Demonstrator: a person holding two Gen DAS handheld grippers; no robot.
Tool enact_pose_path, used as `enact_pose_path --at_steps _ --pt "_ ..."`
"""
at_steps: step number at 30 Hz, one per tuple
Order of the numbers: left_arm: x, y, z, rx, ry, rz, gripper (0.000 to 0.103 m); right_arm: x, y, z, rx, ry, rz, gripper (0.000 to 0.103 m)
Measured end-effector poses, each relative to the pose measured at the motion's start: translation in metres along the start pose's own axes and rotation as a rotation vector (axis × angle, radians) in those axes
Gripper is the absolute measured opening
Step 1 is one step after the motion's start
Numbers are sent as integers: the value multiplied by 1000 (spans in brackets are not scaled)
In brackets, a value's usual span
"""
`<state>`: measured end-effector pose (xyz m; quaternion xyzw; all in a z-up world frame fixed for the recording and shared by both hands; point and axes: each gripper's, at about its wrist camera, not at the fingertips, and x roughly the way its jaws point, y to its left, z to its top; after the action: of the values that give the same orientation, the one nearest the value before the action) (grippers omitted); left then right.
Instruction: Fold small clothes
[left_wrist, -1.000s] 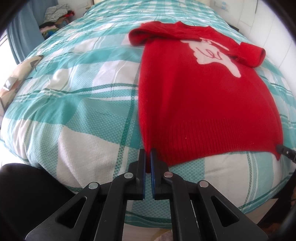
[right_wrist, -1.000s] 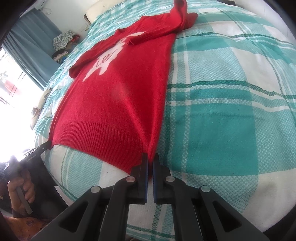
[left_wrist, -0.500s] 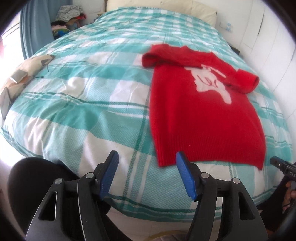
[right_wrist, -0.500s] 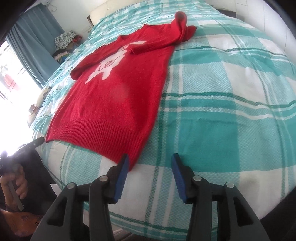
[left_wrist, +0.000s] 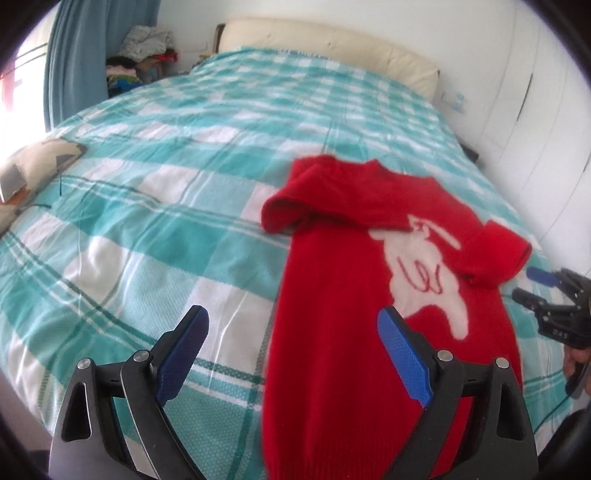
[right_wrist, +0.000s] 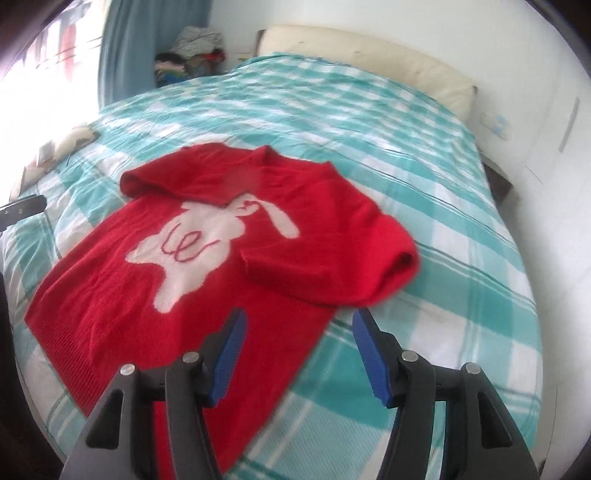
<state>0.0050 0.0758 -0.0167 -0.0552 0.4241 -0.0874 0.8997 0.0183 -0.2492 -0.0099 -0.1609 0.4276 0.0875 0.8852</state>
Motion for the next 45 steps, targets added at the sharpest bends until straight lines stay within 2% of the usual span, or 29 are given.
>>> enact_pose_path --at_steps 2,4,5,6,7,9,12,16,19,21,24,30,31,32,34,36,37,39,40,44,45 --pt "0 4 -4 1 -3 -5 92 35 15 12 -52 9 4 59" --pt "-2 6 -6 13 -15 35 92 71 20 16 -42 47 22 59" --pt "-1 7 -6 16 -13 47 92 89 17 16 -15 86 36 51" --pt "-1 8 -6 13 -9 51 92 101 10 15 25 114 49 38" --pt "0 10 -6 6 -4 50 92 102 -1 14 69 110 44 10" --pt "1 14 -7 -11 8 47 92 83 -33 13 181 41 13 8" --pt "7 16 -6 -33 45 36 92 33 -107 -6 375 -73 -123 8" --pt "9 15 -6 -54 54 18 92 -33 -219 -78 726 -152 -364 8" --pt "8 11 -8 -38 48 40 92 -51 -269 -136 903 -134 -423 8" --pt "10 10 -11 -30 53 52 92 -47 -287 -167 997 -110 -367 8" --pt "12 10 -14 -26 67 57 92 -28 -310 -204 1219 -99 -139 9" --pt "12 10 -16 -16 57 71 92 -9 -321 -242 1467 -153 49 15" --pt "13 11 -16 -19 61 71 92 -9 -320 -247 1498 -168 75 24" --pt "14 11 -15 -25 67 65 92 -9 -319 -250 1521 -182 97 34" --pt "16 11 -15 -37 79 47 92 -9 -318 -254 1550 -212 126 46" --pt "17 10 -16 -34 86 40 92 -8 -319 -254 1554 -208 129 47" --pt "17 8 -16 -26 87 44 92 -5 -318 -252 1540 -188 123 46" --pt "17 5 -17 -8 88 56 92 0 -319 -245 1486 -114 66 16" --pt "17 5 -18 -2 88 62 92 -1 -318 -242 1453 -71 2 4" --pt "17 7 -18 -2 89 72 92 -16 -313 -234 1353 45 -270 3" --pt "17 8 -18 -5 90 74 92 -15 -313 -236 1349 69 -300 3"
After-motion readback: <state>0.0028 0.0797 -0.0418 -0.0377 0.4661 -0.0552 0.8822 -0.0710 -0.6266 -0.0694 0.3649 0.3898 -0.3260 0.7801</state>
